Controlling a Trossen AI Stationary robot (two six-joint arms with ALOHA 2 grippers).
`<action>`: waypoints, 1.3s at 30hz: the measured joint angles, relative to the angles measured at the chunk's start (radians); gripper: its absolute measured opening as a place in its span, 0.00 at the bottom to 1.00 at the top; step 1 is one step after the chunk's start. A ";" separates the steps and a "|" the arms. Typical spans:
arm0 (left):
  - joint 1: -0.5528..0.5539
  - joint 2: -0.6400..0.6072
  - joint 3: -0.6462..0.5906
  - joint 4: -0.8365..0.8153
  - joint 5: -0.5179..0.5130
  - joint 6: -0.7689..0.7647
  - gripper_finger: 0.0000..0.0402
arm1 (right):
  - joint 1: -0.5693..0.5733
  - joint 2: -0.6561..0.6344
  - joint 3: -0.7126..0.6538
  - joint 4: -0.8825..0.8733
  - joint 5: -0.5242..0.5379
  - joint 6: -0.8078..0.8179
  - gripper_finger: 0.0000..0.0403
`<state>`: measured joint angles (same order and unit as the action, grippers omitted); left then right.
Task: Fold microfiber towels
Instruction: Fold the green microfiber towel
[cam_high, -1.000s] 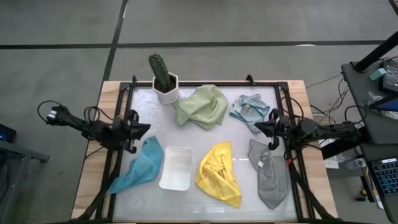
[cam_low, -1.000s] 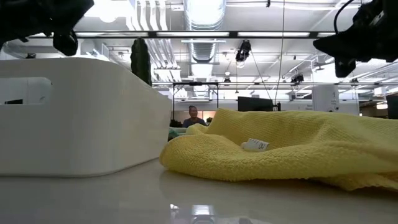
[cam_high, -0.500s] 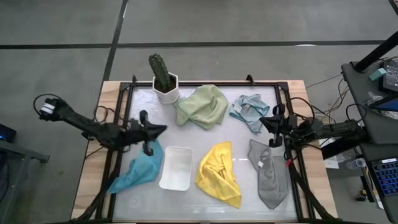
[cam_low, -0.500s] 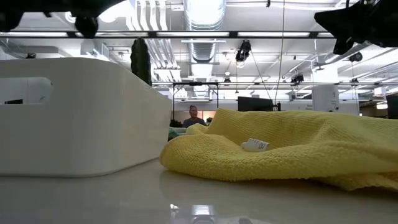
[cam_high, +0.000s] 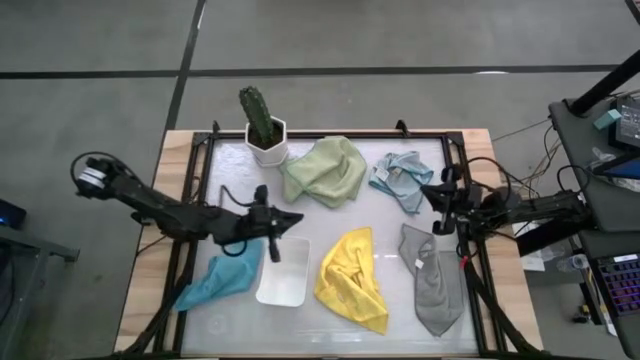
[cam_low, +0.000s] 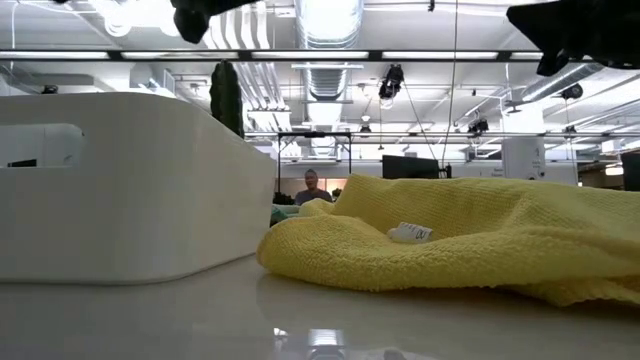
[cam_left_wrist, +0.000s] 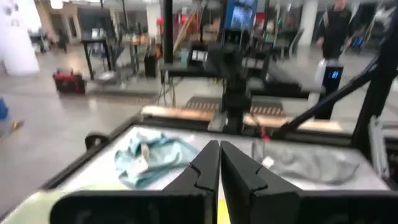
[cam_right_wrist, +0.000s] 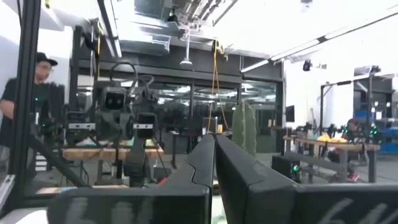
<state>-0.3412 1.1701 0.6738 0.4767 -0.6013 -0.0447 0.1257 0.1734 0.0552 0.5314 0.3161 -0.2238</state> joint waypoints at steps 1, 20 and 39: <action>0.007 0.012 0.029 -0.056 0.007 -0.017 0.00 | 0.000 0.000 0.009 -0.003 0.000 -0.007 0.02; 0.193 0.329 0.679 -1.159 0.382 -0.222 0.13 | 0.000 0.085 0.106 -0.078 0.000 -0.102 0.02; 0.351 0.619 0.758 -1.309 0.169 0.364 0.40 | 0.000 0.084 0.106 -0.108 0.003 -0.119 0.02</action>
<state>0.0097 1.7887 1.4322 -0.8323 -0.4324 0.3195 0.1257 0.2573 0.1612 0.4236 0.3191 -0.3424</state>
